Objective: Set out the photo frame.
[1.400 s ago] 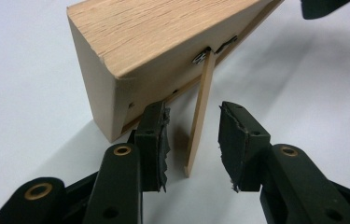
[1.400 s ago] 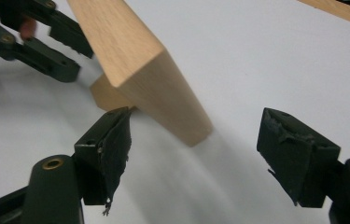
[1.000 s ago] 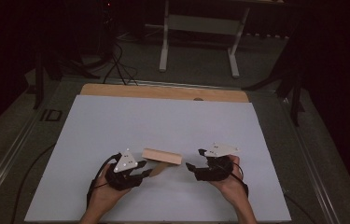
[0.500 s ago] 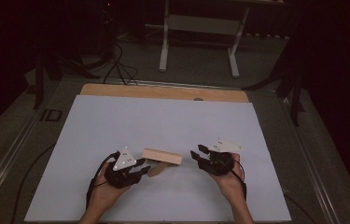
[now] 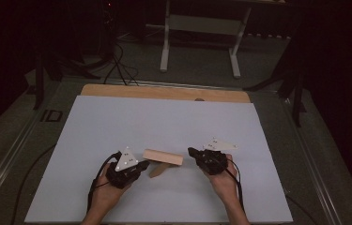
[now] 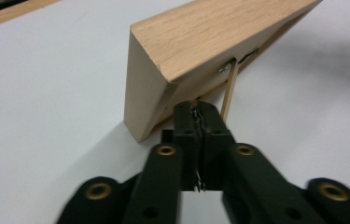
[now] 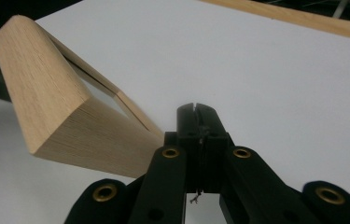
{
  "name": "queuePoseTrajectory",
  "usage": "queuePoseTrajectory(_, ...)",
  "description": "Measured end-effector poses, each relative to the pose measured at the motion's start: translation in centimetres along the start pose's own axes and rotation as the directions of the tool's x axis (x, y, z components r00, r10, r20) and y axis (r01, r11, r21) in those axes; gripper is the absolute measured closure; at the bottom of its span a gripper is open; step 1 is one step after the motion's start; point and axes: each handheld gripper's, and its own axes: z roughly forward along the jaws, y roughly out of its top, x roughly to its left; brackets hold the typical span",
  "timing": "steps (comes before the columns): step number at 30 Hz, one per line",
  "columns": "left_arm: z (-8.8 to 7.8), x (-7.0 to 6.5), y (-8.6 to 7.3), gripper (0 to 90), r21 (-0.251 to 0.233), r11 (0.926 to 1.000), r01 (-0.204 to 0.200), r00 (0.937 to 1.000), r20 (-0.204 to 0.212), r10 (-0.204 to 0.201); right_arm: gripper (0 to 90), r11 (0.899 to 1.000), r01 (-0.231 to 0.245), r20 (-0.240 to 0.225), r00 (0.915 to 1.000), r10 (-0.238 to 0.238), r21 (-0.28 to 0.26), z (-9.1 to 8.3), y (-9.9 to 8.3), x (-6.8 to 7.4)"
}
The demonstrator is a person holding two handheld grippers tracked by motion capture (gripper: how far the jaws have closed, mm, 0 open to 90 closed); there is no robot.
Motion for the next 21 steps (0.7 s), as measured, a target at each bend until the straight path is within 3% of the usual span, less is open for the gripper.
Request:
queuePoseTrajectory(8,0.5,-0.3,0.3,89.7,0.004,1.0,-0.009,1.0,0.0,0.009,89.8,1.0,0.017,0.005,0.9998,-0.017,-0.005,1.1,-0.1,0.5)
queuePoseTrajectory(14,0.7,-0.2,0.5,89.7,0.005,1.0,-0.008,1.0,-0.004,0.008,89.8,0.999,-0.034,-0.033,0.9989,0.033,-0.017,1.9,0.0,0.4)
queuePoseTrajectory(21,0.9,-0.2,0.6,89.7,0.013,0.9999,-0.011,0.9999,-0.006,0.011,89.8,1.0,-0.01,-0.037,0.9993,0.009,-0.009,2.4,0.1,0.7)
